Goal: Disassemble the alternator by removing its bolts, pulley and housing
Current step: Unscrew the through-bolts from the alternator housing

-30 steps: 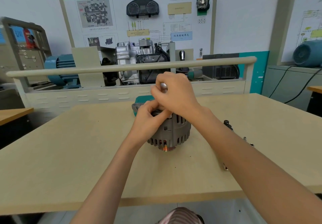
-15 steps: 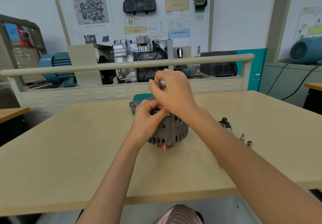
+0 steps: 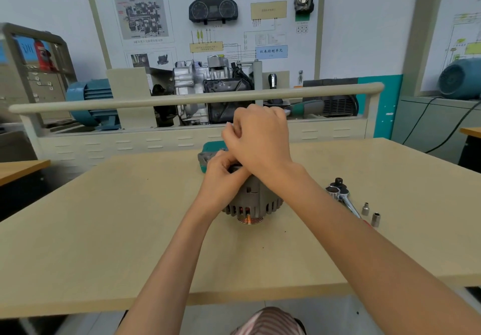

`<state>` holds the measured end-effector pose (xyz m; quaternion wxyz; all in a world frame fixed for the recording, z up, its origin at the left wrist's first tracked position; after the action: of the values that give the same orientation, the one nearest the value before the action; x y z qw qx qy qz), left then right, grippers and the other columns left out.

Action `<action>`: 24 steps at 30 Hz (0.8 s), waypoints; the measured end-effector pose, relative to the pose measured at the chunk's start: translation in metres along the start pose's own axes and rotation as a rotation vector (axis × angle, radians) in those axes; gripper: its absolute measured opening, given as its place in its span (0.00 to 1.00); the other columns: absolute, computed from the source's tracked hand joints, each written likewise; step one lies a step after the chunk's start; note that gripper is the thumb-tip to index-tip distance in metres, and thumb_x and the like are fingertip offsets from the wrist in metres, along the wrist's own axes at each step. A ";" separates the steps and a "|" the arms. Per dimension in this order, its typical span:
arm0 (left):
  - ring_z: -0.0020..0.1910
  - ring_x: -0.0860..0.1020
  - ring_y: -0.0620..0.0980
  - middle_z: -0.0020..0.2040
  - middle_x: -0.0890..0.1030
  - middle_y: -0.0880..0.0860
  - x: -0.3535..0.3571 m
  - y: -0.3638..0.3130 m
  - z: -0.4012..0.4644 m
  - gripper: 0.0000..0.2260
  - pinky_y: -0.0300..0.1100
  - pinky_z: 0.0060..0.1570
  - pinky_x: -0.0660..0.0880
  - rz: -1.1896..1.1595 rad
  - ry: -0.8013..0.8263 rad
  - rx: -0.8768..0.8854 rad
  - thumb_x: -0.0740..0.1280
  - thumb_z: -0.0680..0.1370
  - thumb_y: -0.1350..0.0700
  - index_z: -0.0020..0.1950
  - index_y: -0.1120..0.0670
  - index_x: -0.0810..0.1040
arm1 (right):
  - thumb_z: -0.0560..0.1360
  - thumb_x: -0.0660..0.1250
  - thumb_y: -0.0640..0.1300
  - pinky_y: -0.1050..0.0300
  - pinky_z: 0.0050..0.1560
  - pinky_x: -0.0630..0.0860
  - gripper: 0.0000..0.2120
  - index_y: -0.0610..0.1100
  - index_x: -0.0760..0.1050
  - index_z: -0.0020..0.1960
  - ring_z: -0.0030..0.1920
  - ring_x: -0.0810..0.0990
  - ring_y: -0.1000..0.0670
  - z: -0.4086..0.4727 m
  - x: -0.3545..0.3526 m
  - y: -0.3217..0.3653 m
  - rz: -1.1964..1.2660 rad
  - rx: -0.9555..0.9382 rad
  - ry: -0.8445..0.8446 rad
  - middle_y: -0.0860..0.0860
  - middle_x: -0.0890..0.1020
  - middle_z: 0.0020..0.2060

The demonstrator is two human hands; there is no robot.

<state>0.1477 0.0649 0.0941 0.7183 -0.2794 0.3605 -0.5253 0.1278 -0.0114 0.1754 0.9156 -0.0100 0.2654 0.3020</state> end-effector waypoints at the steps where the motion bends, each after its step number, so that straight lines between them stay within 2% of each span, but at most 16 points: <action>1: 0.50 0.77 0.59 0.41 0.81 0.54 0.001 -0.002 0.000 0.15 0.51 0.48 0.73 -0.004 0.011 0.014 0.67 0.74 0.58 0.35 0.37 0.81 | 0.75 0.60 0.46 0.55 0.53 0.61 0.12 0.45 0.68 0.33 0.36 0.69 0.50 0.001 0.000 -0.003 0.093 0.014 -0.007 0.52 0.70 0.31; 3: 0.51 0.77 0.58 0.39 0.82 0.48 0.003 -0.004 -0.001 0.08 0.53 0.51 0.72 -0.008 0.033 0.027 0.66 0.72 0.52 0.38 0.39 0.82 | 0.75 0.62 0.44 0.57 0.48 0.63 0.16 0.43 0.68 0.30 0.33 0.70 0.50 0.002 0.001 -0.011 0.270 0.054 -0.026 0.53 0.69 0.26; 5: 0.51 0.76 0.55 0.38 0.81 0.41 0.004 -0.005 -0.001 0.07 0.53 0.52 0.72 0.004 0.049 0.033 0.65 0.72 0.48 0.39 0.37 0.82 | 0.76 0.63 0.42 0.59 0.43 0.61 0.17 0.42 0.67 0.28 0.31 0.68 0.51 0.003 0.004 -0.019 0.413 0.093 -0.018 0.53 0.66 0.23; 9: 0.52 0.76 0.56 0.40 0.82 0.40 0.004 -0.007 -0.002 0.07 0.59 0.57 0.72 0.022 0.053 0.037 0.65 0.71 0.48 0.40 0.35 0.81 | 0.76 0.63 0.40 0.57 0.36 0.64 0.18 0.40 0.66 0.28 0.30 0.66 0.53 0.004 0.007 -0.023 0.581 0.096 0.020 0.47 0.68 0.25; 12: 0.51 0.76 0.62 0.39 0.82 0.49 0.003 -0.006 -0.001 0.07 0.65 0.56 0.70 0.023 0.040 0.041 0.67 0.74 0.52 0.38 0.41 0.82 | 0.77 0.63 0.42 0.58 0.39 0.62 0.16 0.40 0.69 0.31 0.33 0.69 0.50 0.003 0.004 -0.021 0.443 0.069 0.002 0.49 0.69 0.27; 15: 0.52 0.75 0.64 0.43 0.82 0.57 0.003 -0.004 0.000 0.04 0.65 0.55 0.70 0.024 0.036 0.026 0.67 0.73 0.53 0.41 0.49 0.81 | 0.77 0.59 0.46 0.54 0.49 0.64 0.11 0.45 0.69 0.37 0.36 0.71 0.49 0.000 0.000 -0.013 0.041 0.025 -0.018 0.54 0.68 0.31; 18: 0.52 0.76 0.63 0.43 0.82 0.55 0.003 -0.002 0.001 0.11 0.60 0.53 0.72 0.050 0.029 0.013 0.67 0.74 0.57 0.39 0.40 0.81 | 0.78 0.56 0.47 0.51 0.50 0.63 0.11 0.44 0.74 0.45 0.41 0.75 0.47 -0.002 -0.004 -0.010 -0.232 0.066 -0.044 0.49 0.76 0.37; 21: 0.52 0.76 0.60 0.42 0.82 0.51 0.003 -0.003 0.000 0.17 0.55 0.51 0.73 0.050 0.026 -0.006 0.66 0.76 0.59 0.37 0.35 0.80 | 0.78 0.56 0.47 0.51 0.51 0.64 0.11 0.43 0.75 0.48 0.44 0.77 0.46 -0.002 -0.003 -0.009 -0.248 0.069 -0.036 0.48 0.79 0.41; 24: 0.53 0.76 0.59 0.44 0.82 0.53 0.002 -0.003 -0.001 0.18 0.53 0.51 0.73 0.035 0.014 -0.022 0.66 0.76 0.59 0.37 0.35 0.80 | 0.77 0.57 0.47 0.52 0.52 0.63 0.10 0.45 0.73 0.42 0.40 0.73 0.48 0.000 -0.001 -0.005 -0.140 0.017 -0.016 0.51 0.73 0.36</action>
<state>0.1459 0.0617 0.0952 0.7216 -0.2772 0.3763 -0.5107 0.1300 -0.0164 0.1747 0.9366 -0.0186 0.2593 0.2349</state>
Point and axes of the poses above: each hand's wrist, its own z-axis towards the middle knuckle, its own x-axis out of the palm, y = z × x, the point moved 8 cm from there along z, towards the middle knuckle
